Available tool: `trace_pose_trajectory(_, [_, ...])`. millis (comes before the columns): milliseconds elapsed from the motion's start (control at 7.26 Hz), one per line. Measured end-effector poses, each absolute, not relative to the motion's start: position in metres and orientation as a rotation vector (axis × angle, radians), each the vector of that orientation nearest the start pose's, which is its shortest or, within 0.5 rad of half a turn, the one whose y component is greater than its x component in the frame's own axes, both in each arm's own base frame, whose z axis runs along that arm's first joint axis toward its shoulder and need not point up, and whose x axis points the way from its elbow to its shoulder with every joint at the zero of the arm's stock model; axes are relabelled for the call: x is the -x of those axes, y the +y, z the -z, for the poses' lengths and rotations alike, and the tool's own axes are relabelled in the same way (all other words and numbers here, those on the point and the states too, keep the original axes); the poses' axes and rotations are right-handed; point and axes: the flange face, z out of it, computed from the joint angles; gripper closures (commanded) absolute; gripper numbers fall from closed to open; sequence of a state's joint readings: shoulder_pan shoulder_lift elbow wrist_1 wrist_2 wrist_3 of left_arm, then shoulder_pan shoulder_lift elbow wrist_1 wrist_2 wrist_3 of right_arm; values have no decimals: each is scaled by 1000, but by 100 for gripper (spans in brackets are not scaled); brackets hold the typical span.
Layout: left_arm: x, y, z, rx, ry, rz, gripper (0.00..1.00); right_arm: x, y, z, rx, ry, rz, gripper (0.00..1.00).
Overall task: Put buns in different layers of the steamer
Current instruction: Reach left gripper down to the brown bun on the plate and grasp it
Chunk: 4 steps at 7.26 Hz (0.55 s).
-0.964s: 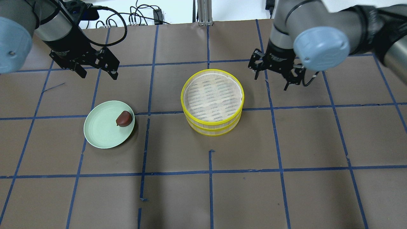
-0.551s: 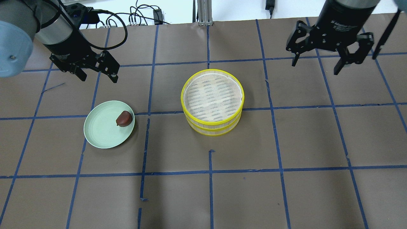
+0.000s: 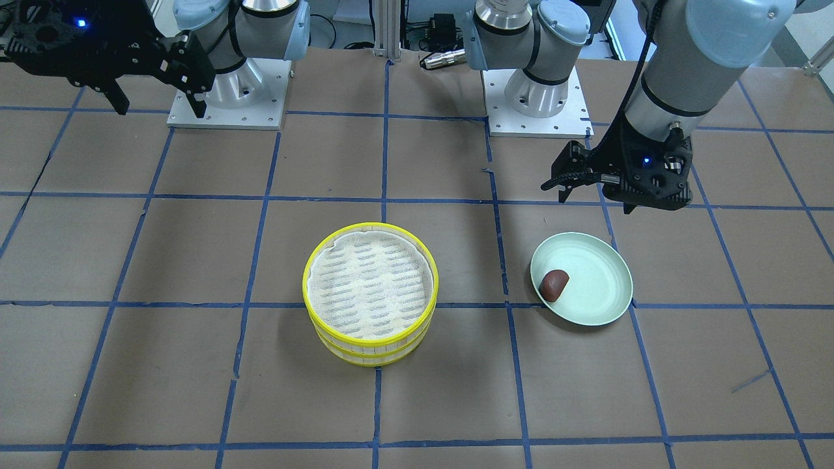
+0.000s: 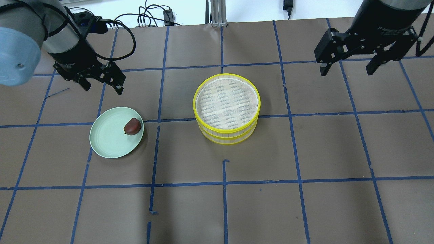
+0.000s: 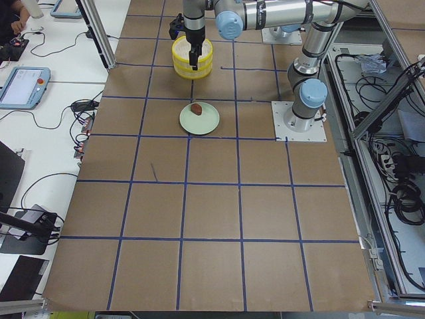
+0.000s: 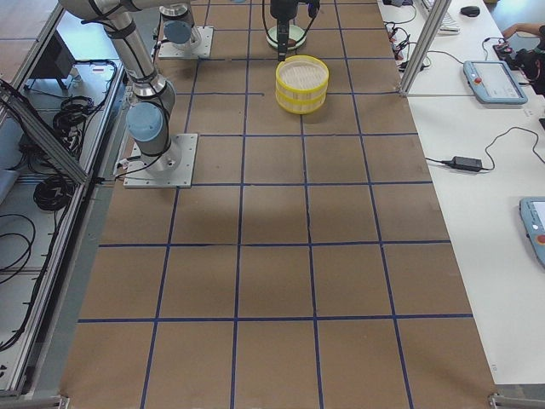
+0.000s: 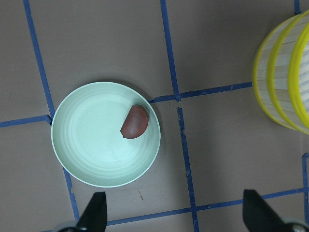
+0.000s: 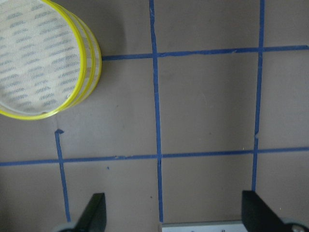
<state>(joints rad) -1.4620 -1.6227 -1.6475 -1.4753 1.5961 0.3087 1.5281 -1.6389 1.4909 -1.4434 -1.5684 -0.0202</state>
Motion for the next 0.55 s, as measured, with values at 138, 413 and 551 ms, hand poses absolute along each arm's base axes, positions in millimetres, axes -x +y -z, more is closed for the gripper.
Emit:
trace_pose_trajectory(138, [71, -526, -412, -337, 3086, -63, 0, -113, -471, -543, -26, 3143, 73, 0])
trace_pose_trajectory(413, [68, -542, -337, -349, 3071, -42, 1, -108, -472, -543, -9, 3175, 91, 0])
trace_pose_trajectory(551, [67, -544, -299, -353, 3068, -35, 2, -107, -471, -543, -7, 3183, 90, 0])
